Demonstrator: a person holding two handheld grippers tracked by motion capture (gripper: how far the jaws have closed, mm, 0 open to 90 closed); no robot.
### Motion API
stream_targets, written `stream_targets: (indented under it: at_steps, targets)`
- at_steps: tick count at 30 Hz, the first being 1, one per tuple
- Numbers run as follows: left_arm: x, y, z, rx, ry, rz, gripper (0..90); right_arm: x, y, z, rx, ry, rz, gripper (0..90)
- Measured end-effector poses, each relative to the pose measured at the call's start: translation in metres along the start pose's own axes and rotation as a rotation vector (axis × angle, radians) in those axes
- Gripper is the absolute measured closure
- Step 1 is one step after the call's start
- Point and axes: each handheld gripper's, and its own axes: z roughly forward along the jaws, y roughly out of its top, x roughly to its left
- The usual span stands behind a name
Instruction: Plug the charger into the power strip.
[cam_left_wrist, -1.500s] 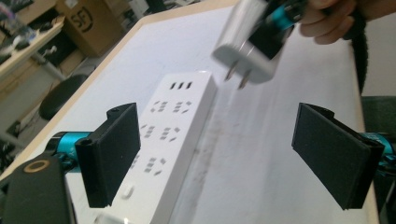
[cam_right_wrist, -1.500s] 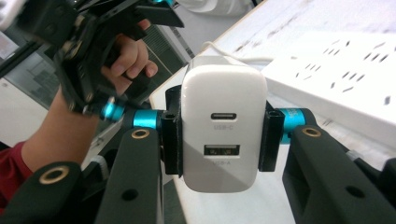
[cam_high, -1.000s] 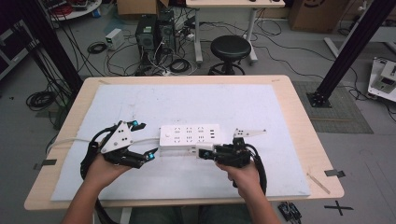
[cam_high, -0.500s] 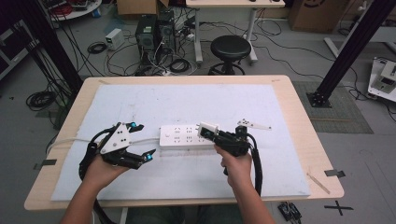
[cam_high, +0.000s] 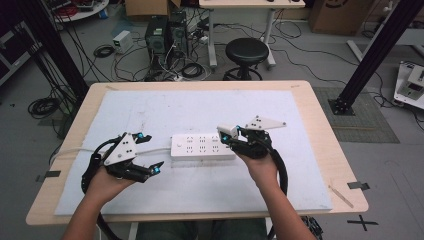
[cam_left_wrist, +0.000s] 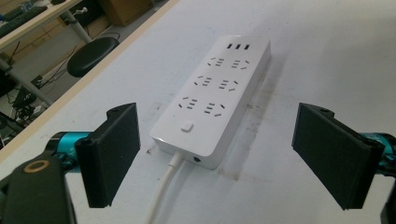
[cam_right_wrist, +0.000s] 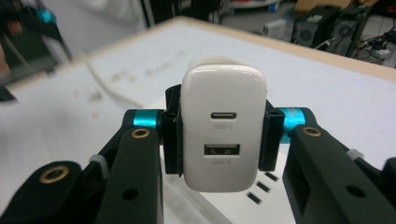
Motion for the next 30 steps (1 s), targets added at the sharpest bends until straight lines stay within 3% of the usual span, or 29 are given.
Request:
stream_targets:
  at_steps: [2, 3, 4, 10, 14, 15, 16, 18, 21, 28, 30]
  targets:
    - [0.001, 0.0, -0.001, 0.004, -0.001, 0.004, 15.3, -0.001, 0.004, 0.001, 0.027, 0.004, -0.027, 63.0]
    - [0.001, -0.001, -0.002, -0.005, -0.002, 0.001, 15.3, -0.003, 0.009, 0.004, 0.064, 0.016, -0.062, 63.0]
    - [0.001, -0.001, -0.004, -0.007, -0.002, -0.002, 15.3, -0.003, 0.018, 0.008, 0.142, 0.008, -0.128, 63.0]
    - [0.003, -0.004, -0.008, -0.001, -0.002, 0.004, 15.3, -0.006, 0.044, 0.026, 0.346, 0.051, -0.305, 63.0]
    - [0.004, -0.007, -0.009, 0.003, 0.001, -0.007, 15.3, -0.005, 0.058, 0.042, 0.477, 0.103, -0.431, 63.0]
    - [0.005, -0.007, -0.009, 0.008, -0.001, -0.005, 15.3, -0.004, 0.061, 0.047, 0.513, 0.116, -0.448, 63.0]
    - [0.005, -0.007, -0.009, 0.008, -0.001, -0.005, 15.3, -0.004, 0.061, 0.047, 0.513, 0.116, -0.448, 63.0]
    - [0.005, -0.007, -0.008, 0.011, -0.006, -0.005, 15.3, -0.004, 0.068, 0.061, 0.615, 0.149, -0.511, 63.0]
    - [0.006, -0.008, -0.007, 0.011, -0.009, -0.01, 15.3, -0.006, 0.072, 0.076, 0.711, 0.178, -0.567, 63.0]
    - [0.009, -0.012, -0.008, 0.019, -0.009, -0.016, 15.3, -0.013, 0.081, 0.099, 0.861, 0.234, -0.647, 63.0]
    - [0.01, -0.013, -0.008, 0.022, -0.009, -0.016, 15.3, -0.014, 0.084, 0.105, 0.902, 0.269, -0.667, 63.0]
